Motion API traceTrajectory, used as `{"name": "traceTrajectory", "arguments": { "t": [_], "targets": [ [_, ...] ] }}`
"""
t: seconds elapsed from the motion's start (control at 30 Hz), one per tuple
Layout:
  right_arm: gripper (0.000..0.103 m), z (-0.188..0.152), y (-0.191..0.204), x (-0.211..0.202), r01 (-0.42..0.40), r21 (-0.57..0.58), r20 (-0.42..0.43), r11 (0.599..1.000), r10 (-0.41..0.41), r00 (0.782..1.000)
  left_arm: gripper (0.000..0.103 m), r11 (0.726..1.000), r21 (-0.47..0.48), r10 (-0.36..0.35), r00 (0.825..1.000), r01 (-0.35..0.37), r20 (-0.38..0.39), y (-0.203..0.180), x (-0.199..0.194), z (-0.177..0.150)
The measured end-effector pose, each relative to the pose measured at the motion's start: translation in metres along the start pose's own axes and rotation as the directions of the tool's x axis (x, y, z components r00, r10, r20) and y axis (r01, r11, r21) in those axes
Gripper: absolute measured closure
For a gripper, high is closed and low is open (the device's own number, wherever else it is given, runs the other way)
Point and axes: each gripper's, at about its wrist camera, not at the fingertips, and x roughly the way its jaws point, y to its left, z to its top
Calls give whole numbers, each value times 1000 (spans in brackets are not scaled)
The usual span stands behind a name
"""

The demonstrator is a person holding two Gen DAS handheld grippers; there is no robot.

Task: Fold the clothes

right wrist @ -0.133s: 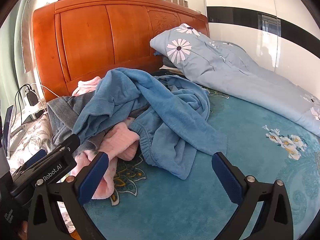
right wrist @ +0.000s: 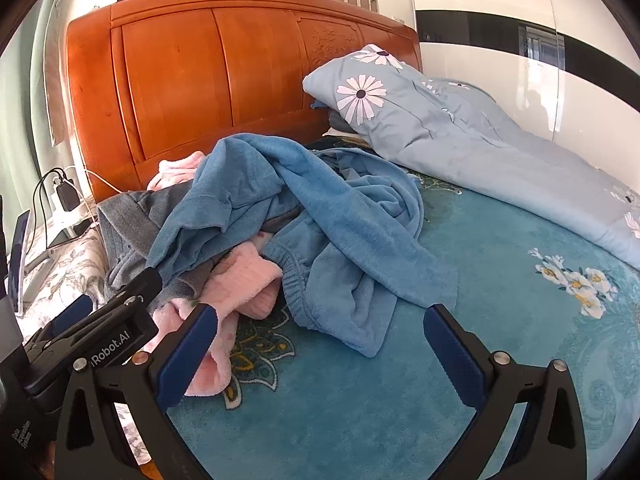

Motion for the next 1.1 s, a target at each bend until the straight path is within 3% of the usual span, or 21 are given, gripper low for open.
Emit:
{"name": "traceTrajectory", "arguments": {
  "t": [0.07, 0.27, 1.1],
  "targets": [
    [0, -1, 0, 1, -36, 32, -23, 999, 37, 999, 0, 1000, 22, 1, 1000, -1, -15, 2, -2, 7],
    [0, -3, 5, 8, -29, 45, -52, 999, 32, 998, 0, 990, 115, 75, 997, -77, 21, -6, -4, 0],
    [0, -1, 1, 2, -24, 36, -5, 999, 24, 1000, 0, 982, 170, 71, 994, -84, 82, -15, -12, 1]
  ]
}}
